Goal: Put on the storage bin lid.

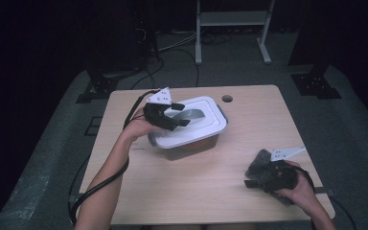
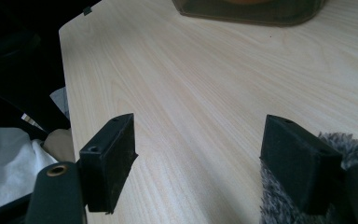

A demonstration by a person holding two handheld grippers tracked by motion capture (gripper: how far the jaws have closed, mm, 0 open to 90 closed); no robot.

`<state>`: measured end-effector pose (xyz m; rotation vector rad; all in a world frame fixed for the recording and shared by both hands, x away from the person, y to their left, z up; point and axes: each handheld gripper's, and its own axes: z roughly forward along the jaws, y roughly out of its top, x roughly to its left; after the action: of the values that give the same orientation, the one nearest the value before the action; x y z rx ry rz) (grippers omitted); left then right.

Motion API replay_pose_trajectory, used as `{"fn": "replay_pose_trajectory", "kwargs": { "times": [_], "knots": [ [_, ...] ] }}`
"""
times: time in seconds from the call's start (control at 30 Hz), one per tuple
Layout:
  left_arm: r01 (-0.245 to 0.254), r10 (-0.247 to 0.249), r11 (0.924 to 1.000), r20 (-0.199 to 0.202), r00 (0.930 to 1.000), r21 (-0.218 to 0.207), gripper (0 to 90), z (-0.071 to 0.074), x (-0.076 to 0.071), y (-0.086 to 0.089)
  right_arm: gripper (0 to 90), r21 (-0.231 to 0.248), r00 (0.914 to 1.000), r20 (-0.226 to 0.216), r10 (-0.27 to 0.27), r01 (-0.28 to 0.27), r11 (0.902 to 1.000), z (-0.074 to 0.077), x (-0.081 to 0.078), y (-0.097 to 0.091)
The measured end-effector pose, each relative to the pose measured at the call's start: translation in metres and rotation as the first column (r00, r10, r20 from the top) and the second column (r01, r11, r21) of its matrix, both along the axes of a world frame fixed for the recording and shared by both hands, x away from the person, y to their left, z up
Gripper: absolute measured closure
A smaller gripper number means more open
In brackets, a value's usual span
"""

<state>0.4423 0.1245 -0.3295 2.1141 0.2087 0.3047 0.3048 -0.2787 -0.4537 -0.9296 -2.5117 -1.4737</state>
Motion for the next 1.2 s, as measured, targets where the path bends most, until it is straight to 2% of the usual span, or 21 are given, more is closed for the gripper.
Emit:
{"fn": "replay_pose_trajectory", "kwargs": {
  "times": [0.1,0.17,0.33,0.7,0.9,1.03,1.2],
  "knots": [
    [-0.001,0.001,0.9999,0.002,1.0000,-0.010,33.3,0.002,-0.004,0.003,25.0,0.000,1.0000,-0.002,-0.001,0.001,1.0000,0.000,0.001,0.000],
    [-0.002,0.002,0.9994,-0.009,1.0000,-0.034,33.3,0.002,-0.007,0.005,25.0,0.001,1.0000,-0.005,-0.002,0.002,1.0000,-0.001,0.001,-0.001],
    [-0.003,0.003,0.9999,-0.007,1.0000,-0.011,32.4,-0.002,-0.012,0.008,25.0,0.002,1.0000,-0.006,-0.003,0.003,1.0000,-0.001,0.001,-0.001],
    [-0.023,0.023,0.9994,-0.006,0.9997,-0.024,27.9,-0.003,-0.026,0.020,25.0,0.006,0.9999,-0.007,-0.012,0.012,0.9999,-0.001,0.001,-0.003],
    [-0.037,0.036,0.9986,-0.026,0.9990,-0.037,24.6,-0.006,-0.033,0.028,25.0,0.006,0.9999,-0.004,-0.014,0.014,0.9999,-0.001,0.000,-0.003],
    [-0.039,0.038,0.9988,-0.026,0.9990,-0.031,22.8,-0.007,-0.038,0.031,25.0,0.001,0.9999,-0.006,-0.015,0.015,0.9999,-0.001,0.000,-0.003],
    [-0.048,0.046,0.9979,-0.028,0.9985,-0.045,21.5,-0.009,-0.044,0.036,24.9,0.003,0.9999,-0.002,-0.015,0.015,0.9999,-0.001,0.000,-0.003]
  ]
}}
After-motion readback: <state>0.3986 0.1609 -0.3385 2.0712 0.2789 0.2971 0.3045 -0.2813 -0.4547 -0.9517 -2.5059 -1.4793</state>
